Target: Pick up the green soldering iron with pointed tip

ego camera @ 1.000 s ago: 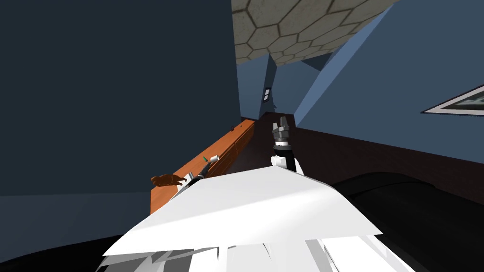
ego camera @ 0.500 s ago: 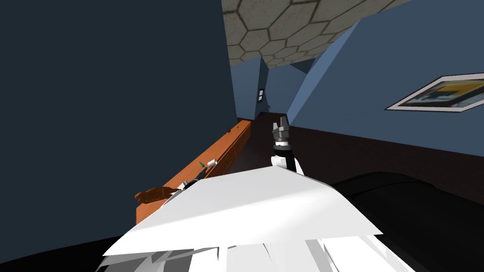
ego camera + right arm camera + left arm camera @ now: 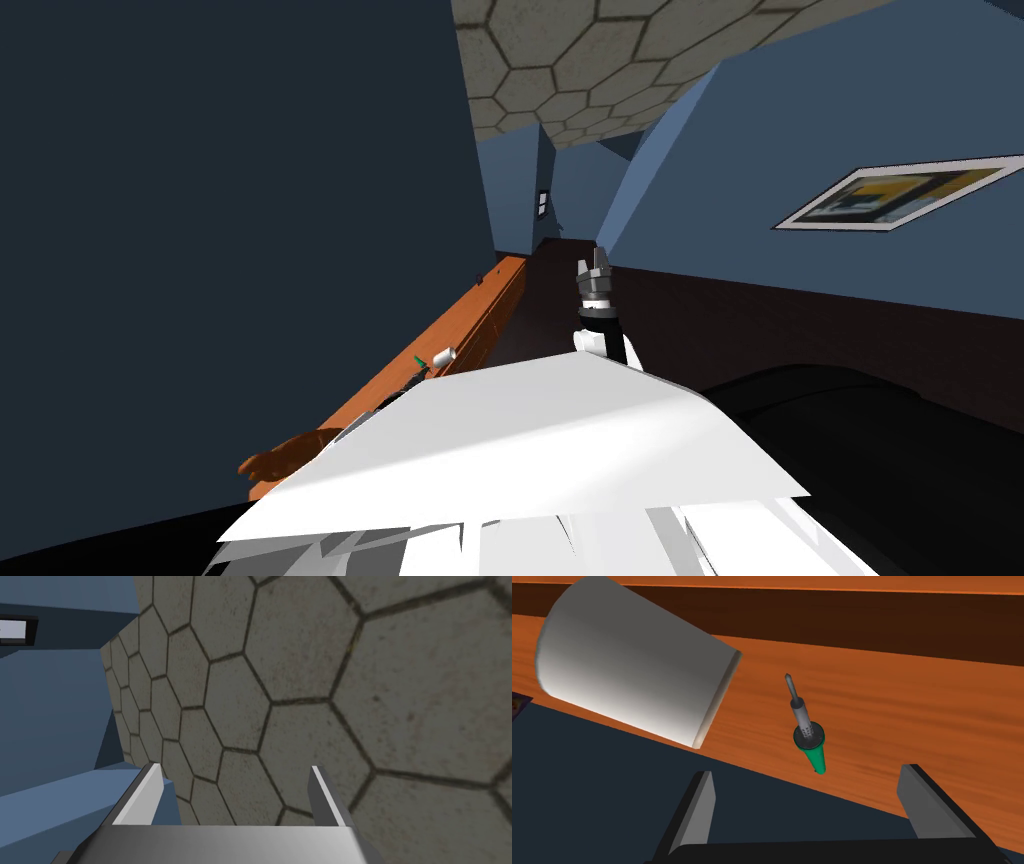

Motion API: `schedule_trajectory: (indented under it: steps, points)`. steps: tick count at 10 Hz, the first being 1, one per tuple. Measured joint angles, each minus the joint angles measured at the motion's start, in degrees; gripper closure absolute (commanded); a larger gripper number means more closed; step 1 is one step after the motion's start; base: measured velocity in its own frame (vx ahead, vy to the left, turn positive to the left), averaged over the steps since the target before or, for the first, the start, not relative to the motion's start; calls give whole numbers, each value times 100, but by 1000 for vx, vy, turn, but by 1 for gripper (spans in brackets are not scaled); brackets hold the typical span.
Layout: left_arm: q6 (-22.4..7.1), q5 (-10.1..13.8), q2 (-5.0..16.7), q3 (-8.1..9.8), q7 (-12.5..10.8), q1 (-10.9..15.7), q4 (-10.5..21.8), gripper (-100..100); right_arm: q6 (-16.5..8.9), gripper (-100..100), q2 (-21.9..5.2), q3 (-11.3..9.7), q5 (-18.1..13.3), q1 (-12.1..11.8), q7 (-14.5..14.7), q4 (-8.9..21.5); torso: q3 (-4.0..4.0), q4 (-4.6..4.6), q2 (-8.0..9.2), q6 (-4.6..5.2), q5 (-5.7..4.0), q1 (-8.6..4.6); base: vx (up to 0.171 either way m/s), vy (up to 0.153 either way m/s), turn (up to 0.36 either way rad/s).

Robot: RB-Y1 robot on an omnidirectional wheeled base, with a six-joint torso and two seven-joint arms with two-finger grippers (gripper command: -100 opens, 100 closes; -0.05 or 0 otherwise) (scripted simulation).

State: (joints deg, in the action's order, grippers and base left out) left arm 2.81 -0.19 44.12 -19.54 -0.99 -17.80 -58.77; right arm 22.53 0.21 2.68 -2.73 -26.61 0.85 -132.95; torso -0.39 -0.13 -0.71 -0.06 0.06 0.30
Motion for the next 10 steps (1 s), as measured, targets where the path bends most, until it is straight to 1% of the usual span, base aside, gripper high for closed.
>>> schedule_trajectory:
  steps: [1,2,3,4,5,6,7,8,9,10]
  points:
    - [4,-39,88,-101,-24,-2,238,-100,0,0,0,0,0,0,0,0,-3,-2,-5,-2,1,-2,98,23,-38]
    - [-21,-73,94,-132,-17,0,400,-100,0,0,0,0,0,0,0,0,2,0,6,-4,0,-7,99,19,-88]
    - [-40,-76,182,-257,-50,46,613,-100,0,0,0,0,0,0,0,0,3,1,6,-1,-1,-9,158,25,-114]
    - [-16,-116,211,-385,-72,114,925,-100,0,0,0,0,0,-1,0,0,-5,-2,-9,-1,0,-8,188,3,-105]
    - [-99,-157,285,-457,-81,38,944,-100,0,0,0,0,0,-1,0,0,-12,-5,-20,-2,-2,-16,192,13,-92]
    - [-208,-210,307,-531,-79,15,998,-100,0,0,0,0,0,-1,0,0,-15,-6,-26,-1,-2,-15,129,1,-24]
    - [-194,-195,377,-639,-117,48,1116,-100,0,0,0,0,0,-1,0,0,-7,-4,-9,-3,-3,-20,108,-12,-23]
    - [-153,-198,408,-776,-158,124,1297,-100,0,0,1,0,0,-1,0,0,-2,-1,-1,-2,-4,-24,136,-8,-45]
    - [-4,-231,365,-937,-177,283,1724,-100,0,0,1,0,0,-1,0,0,-4,-2,-5,-2,-3,-24,105,-5,-18]
    - [-39,-241,416,-955,-188,200,1608,-100,0,0,1,0,0,0,0,0,1,0,4,-4,-4,-24,152,-27,-15]
